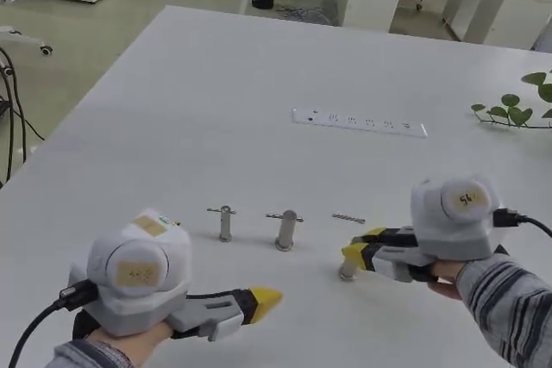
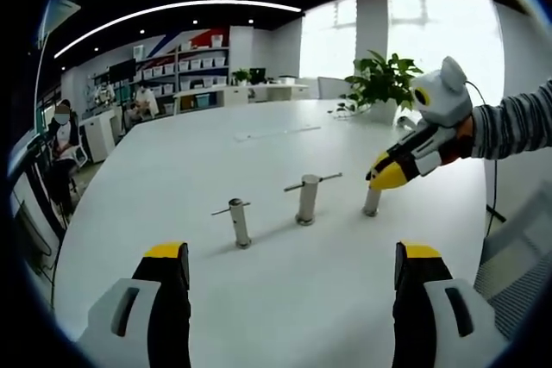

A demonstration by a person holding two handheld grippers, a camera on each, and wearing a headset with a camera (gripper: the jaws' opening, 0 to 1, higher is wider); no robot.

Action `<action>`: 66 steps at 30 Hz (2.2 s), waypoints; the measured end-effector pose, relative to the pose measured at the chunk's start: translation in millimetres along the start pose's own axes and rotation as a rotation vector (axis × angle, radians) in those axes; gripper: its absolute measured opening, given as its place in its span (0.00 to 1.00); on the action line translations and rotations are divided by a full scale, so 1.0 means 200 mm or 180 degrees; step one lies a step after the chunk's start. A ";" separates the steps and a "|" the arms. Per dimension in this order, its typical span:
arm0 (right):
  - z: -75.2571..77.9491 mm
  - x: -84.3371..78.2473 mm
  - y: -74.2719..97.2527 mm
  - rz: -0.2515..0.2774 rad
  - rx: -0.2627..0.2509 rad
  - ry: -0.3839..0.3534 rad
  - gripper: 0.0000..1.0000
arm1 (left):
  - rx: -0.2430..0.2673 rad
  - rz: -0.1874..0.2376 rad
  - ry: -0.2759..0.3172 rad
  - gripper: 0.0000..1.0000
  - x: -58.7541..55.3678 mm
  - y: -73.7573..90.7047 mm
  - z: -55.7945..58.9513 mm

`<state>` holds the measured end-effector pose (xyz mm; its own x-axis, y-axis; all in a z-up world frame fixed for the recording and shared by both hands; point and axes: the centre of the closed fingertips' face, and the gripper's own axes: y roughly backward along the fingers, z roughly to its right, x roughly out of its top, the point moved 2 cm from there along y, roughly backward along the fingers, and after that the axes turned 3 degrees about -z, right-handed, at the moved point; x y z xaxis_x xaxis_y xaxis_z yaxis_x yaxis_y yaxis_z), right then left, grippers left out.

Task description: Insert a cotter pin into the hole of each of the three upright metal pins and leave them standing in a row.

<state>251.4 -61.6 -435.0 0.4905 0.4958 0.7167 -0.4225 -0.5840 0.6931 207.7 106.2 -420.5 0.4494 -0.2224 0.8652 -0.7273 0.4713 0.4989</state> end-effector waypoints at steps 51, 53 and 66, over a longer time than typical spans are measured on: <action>-0.02 -0.11 0.05 -0.0323 0.0123 0.0540 0.24 | -0.0018 0.0064 0.0029 0.98 0.02 0.00 0.02; 0.03 -0.11 0.06 -0.0385 0.0077 0.0567 0.23 | -0.0004 0.0061 0.0037 0.98 0.02 0.01 0.01; 0.23 0.00 0.01 -0.0731 -0.0014 0.0863 0.22 | -0.0020 0.0029 0.0019 0.98 0.01 -0.01 0.03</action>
<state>284.7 -91.8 -437.9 0.3531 0.7667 0.5361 -0.3283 -0.4350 0.8384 207.1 99.8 -418.4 0.4459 -0.2130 0.8694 -0.7280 0.4787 0.4907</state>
